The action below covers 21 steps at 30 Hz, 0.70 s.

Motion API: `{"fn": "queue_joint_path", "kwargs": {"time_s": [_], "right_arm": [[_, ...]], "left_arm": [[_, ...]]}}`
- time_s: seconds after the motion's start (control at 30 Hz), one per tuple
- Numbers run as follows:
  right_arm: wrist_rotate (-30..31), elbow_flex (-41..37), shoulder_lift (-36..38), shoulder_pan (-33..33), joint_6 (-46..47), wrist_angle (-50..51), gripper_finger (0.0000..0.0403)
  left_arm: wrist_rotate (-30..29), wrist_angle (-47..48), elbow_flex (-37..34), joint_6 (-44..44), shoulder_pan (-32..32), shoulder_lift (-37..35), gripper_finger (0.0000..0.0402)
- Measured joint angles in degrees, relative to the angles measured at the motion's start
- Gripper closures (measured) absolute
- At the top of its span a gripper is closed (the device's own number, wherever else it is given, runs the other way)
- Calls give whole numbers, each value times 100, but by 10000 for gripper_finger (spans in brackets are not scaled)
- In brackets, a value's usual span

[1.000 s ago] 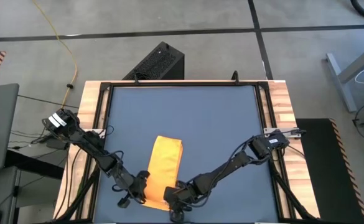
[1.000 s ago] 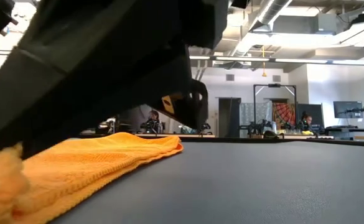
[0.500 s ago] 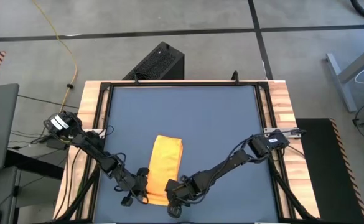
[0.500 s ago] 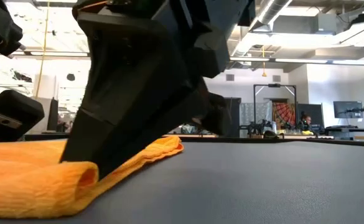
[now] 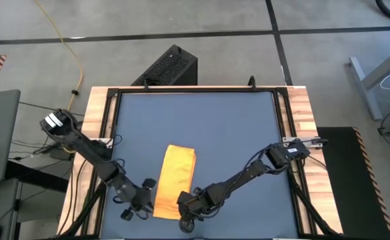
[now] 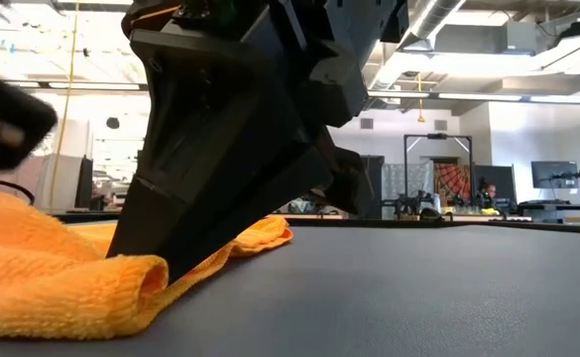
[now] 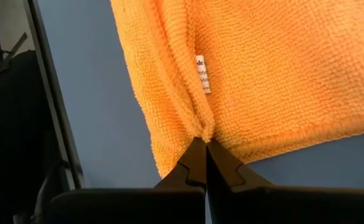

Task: Roll towel
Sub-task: Roll the yellow microfiber cloth on the table

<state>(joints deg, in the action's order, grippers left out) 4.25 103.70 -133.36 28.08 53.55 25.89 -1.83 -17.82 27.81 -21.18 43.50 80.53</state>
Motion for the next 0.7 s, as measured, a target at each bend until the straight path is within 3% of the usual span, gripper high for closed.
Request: {"fn": "queue_joint_path", "kwargs": {"time_s": [0.2,0.43,0.53,0.7], "right_arm": [[0,0,0,-34,-45,-2,387],[4,-3,0,-44,-47,-13,387],[4,-4,0,-44,-47,-16,387],[2,-4,0,-44,-47,-34,387]], "left_arm": [[-856,-286,4,1023,669,-415,339],[-1913,-587,218,2834,1468,414,334],[-2335,-284,617,3242,1509,890,319],[-2657,1011,1468,3577,1432,1589,278]]}}
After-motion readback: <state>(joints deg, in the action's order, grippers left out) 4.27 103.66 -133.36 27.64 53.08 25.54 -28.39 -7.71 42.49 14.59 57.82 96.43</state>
